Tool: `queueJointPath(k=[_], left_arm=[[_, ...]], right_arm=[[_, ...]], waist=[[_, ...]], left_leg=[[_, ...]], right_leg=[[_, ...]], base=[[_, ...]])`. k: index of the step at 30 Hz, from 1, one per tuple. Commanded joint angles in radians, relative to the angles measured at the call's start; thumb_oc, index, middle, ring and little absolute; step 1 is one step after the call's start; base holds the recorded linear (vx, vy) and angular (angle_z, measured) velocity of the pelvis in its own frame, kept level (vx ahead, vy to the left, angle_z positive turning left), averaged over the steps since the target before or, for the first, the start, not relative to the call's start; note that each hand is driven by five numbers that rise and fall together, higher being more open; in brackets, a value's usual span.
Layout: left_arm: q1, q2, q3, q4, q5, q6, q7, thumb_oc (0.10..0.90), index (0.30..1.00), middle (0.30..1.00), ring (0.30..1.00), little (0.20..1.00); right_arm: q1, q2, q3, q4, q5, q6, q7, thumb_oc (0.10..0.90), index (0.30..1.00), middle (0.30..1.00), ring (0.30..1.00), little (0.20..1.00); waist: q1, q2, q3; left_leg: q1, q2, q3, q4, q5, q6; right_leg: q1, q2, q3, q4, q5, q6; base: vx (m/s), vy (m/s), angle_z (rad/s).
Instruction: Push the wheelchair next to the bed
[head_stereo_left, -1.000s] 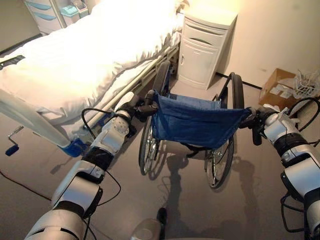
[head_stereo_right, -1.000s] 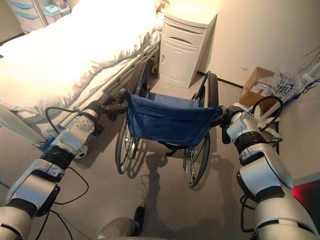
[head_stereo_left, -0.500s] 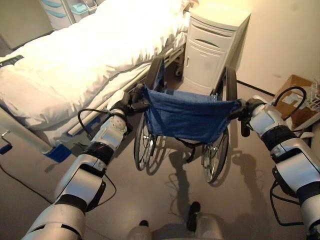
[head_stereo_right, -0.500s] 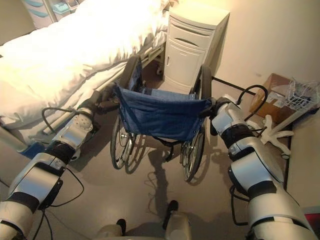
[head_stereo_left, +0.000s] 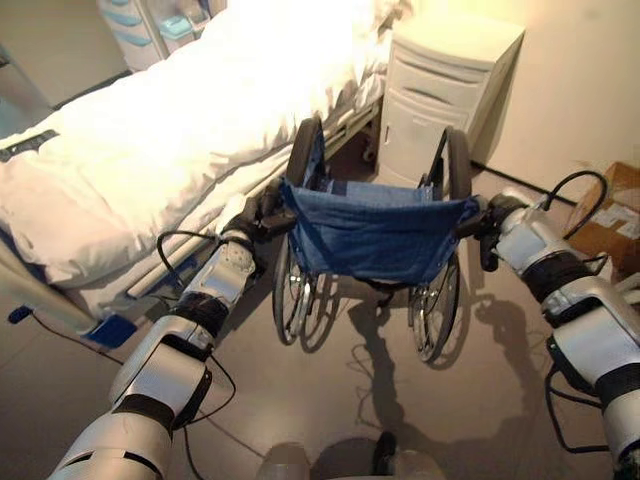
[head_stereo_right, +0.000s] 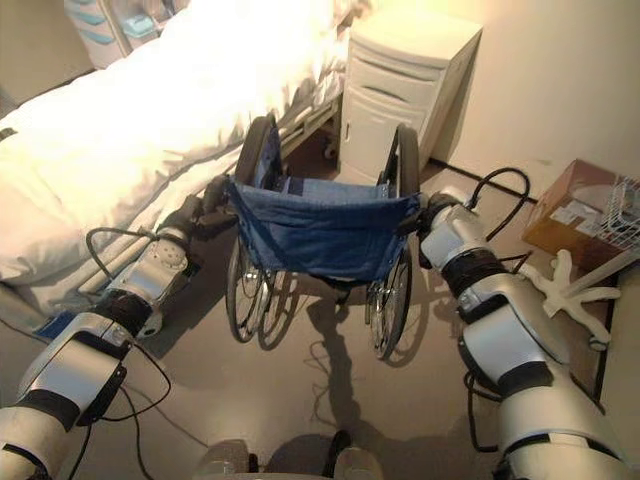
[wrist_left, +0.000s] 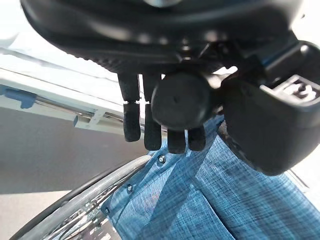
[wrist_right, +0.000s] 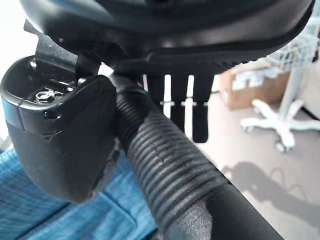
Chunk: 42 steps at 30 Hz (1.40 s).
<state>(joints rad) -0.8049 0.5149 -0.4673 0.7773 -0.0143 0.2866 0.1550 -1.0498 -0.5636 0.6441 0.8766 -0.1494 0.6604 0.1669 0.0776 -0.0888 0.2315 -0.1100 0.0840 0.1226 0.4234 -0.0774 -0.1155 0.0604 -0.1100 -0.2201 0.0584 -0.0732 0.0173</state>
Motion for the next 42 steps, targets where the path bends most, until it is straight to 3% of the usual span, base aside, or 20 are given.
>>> queueJointPath(k=[1, 2, 4, 5, 8, 10, 13, 17, 23, 27, 30, 32, 34, 42], left_arm=[[-0.026, -0.002, -0.013, 0.042, 0.028, 0.007, -0.012, 0.400, 0.300, 0.300, 0.300, 0.300], [-0.020, 0.015, -0.012, 0.042, 0.029, 0.011, -0.024, 0.400, 0.300, 0.300, 0.300, 0.300], [-0.007, 0.050, -0.001, 0.037, 0.035, 0.023, -0.043, 0.400, 0.300, 0.300, 0.300, 0.300], [-0.006, 0.066, 0.007, 0.044, 0.027, 0.025, -0.063, 0.400, 0.300, 0.300, 0.300, 0.300], [-0.013, 0.077, -0.013, 0.052, 0.013, 0.029, -0.072, 0.400, 0.300, 0.300, 0.300, 0.300], [-0.015, 0.082, -0.015, 0.061, 0.023, 0.024, -0.071, 0.400, 0.300, 0.300, 0.300, 0.300], [-0.068, 0.072, -0.022, 0.104, 0.044, 0.006, -0.034, 0.400, 0.300, 0.300, 0.300, 0.300], [-0.098, 0.043, -0.035, 0.142, 0.029, 0.006, -0.016, 0.400, 0.300, 0.300, 0.300, 0.300], [-0.047, 0.015, -0.030, 0.139, 0.039, 0.002, -0.015, 0.400, 0.300, 0.300, 0.300, 0.300], [-0.025, 0.033, -0.019, 0.120, 0.031, 0.002, -0.021, 0.400, 0.300, 0.300, 0.300, 0.300], [-0.002, 0.035, -0.001, 0.097, 0.036, 0.006, -0.010, 0.400, 0.300, 0.300, 0.300, 0.300], [0.011, 0.051, 0.016, 0.058, 0.033, 0.016, 0.003, 0.400, 0.300, 0.300, 0.300, 0.300], [0.010, 0.070, 0.022, 0.038, 0.034, 0.017, 0.001, 0.400, 0.300, 0.300, 0.300, 0.300], [0.054, 0.084, 0.009, -0.020, 0.051, 0.054, -0.048, 0.400, 0.300, 0.300, 0.300, 0.300]], right_arm=[[-0.005, 0.065, 0.060, -0.116, 0.060, -0.216, 0.101, 0.400, 0.300, 0.300, 0.300, 0.300], [-0.006, 0.070, 0.058, -0.101, 0.057, -0.229, 0.105, 0.400, 0.300, 0.300, 0.300, 0.300], [-0.023, 0.063, 0.065, -0.089, 0.054, -0.255, 0.132, 0.400, 0.300, 0.300, 0.300, 0.300], [-0.016, 0.063, 0.070, -0.075, 0.074, -0.274, 0.125, 0.400, 0.300, 0.300, 0.300, 0.300], [0.027, 0.067, 0.056, -0.089, 0.049, -0.281, 0.114, 0.400, 0.300, 0.300, 0.300, 0.300], [0.064, 0.079, 0.041, -0.093, 0.046, -0.305, 0.082, 0.400, 0.300, 0.300, 0.300, 0.300], [0.031, 0.118, 0.037, -0.071, 0.055, -0.320, 0.016, 0.400, 0.300, 0.300, 0.300, 0.300], [-0.017, 0.145, 0.037, -0.011, 0.050, -0.339, 0.008, 0.400, 0.300, 0.300, 0.300, 0.300], [0.018, 0.132, 0.026, 0.020, 0.055, -0.351, 0.006, 0.400, 0.300, 0.300, 0.300, 0.300], [0.031, 0.125, 0.024, 0.003, 0.035, -0.366, 0.008, 0.400, 0.300, 0.300, 0.300, 0.300], [0.022, 0.119, 0.031, -0.011, 0.011, -0.373, 0.016, 0.400, 0.300, 0.300, 0.300, 0.300], [-0.014, 0.105, 0.045, -0.030, 0.007, -0.375, 0.019, 0.400, 0.300, 0.300, 0.300, 0.300], [-0.035, 0.090, 0.052, -0.052, 0.020, -0.366, 0.013, 0.400, 0.300, 0.300, 0.300, 0.300], [-0.021, 0.057, 0.063, -0.056, 0.064, -0.355, 0.006, 0.400, 0.300, 0.300, 0.300, 0.300]], waist=[[0.031, 0.058, 0.134], [0.054, 0.066, 0.135], [0.083, 0.069, 0.126], [0.077, 0.069, 0.096], [0.077, 0.063, 0.073], [0.084, 0.054, 0.062], [0.096, 0.043, 0.067], [0.107, 0.043, 0.058], [0.102, 0.042, 0.014], [0.100, 0.046, 0.007], [0.079, 0.055, 0.013], [0.057, 0.057, 0.041], [0.052, 0.053, 0.061], [0.080, 0.058, 0.037]], left_leg=[[-0.126, 0.085, -0.067, -0.210, 0.365, -0.018], [-0.146, 0.088, -0.110, -0.275, 0.389, -0.020], [-0.156, 0.080, -0.131, -0.289, 0.366, -0.012], [-0.110, 0.057, -0.067, -0.280, 0.264, 0.018], [-0.120, 0.017, -0.070, -0.231, 0.198, 0.043], [-0.081, -0.002, -0.068, -0.275, 0.175, 0.064], [-0.077, -0.010, -0.052, -0.320, 0.175, 0.070], [-0.086, -0.029, -0.029, -0.356, 0.180, 0.081], [-0.049, -0.072, -0.011, -0.411, 0.172, 0.114], [-0.024, -0.085, -0.011, -0.418, 0.157, 0.126], [0.028, -0.076, -0.014, -0.447, 0.157, 0.113], [0.079, -0.069, -0.031, -0.475, 0.139, 0.104], [0.088, -0.074, -0.042, -0.481, 0.126, 0.107], [0.104, -0.066, -0.043, -0.469, 0.132, 0.107]], right_leg=[[0.103, 0.048, 0.022, 0.018, 0.038, 0.024], [0.128, 0.046, 0.042, 0.028, 0.013, 0.027], [0.163, 0.034, 0.058, 0.047, -0.036, 0.035], [0.152, 0.013, 0.038, 0.083, -0.058, 0.056], [0.136, -0.009, 0.039, 0.122, -0.073, 0.068], [0.095, -0.046, 0.005, 0.170, -0.037, 0.108], [0.080, -0.084, -0.010, 0.128, 0.011, 0.137], [0.080, -0.108, -0.031, 0.125, 0.065, 0.147], [0.084, -0.126, 0.000, 0.189, 0.150, 0.161], [0.064, -0.116, 0.000, 0.198, 0.149, 0.158], [-0.009, -0.090, -0.015, 0.104, 0.130, 0.145], [-0.143, -0.096, -0.015, 0.017, 0.213, 0.148], [-0.189, -0.098, -0.009, -0.003, 0.251, 0.157], [-0.093, -0.074, -0.055, -0.009, 0.185, 0.146]], base=[[0.52, 0.319, -0.47], [0.38, 0.267, -0.48], [0.43, 0.386, -0.92], [0.32, 0.348, -1.10], [0.27, 0.268, -0.84], [0.26, 0.232, -0.50], [0.04, 0.134, -0.33], [0.04, 0.153, -0.35], [0.22, 0.166, -0.10], [0.16, 0.065, 0.04], [0.10, -0.032, 0.08], [0.01, -0.142, -0.32], [-0.04, -0.156, -0.17], [0.06, -0.137, 0.42]])
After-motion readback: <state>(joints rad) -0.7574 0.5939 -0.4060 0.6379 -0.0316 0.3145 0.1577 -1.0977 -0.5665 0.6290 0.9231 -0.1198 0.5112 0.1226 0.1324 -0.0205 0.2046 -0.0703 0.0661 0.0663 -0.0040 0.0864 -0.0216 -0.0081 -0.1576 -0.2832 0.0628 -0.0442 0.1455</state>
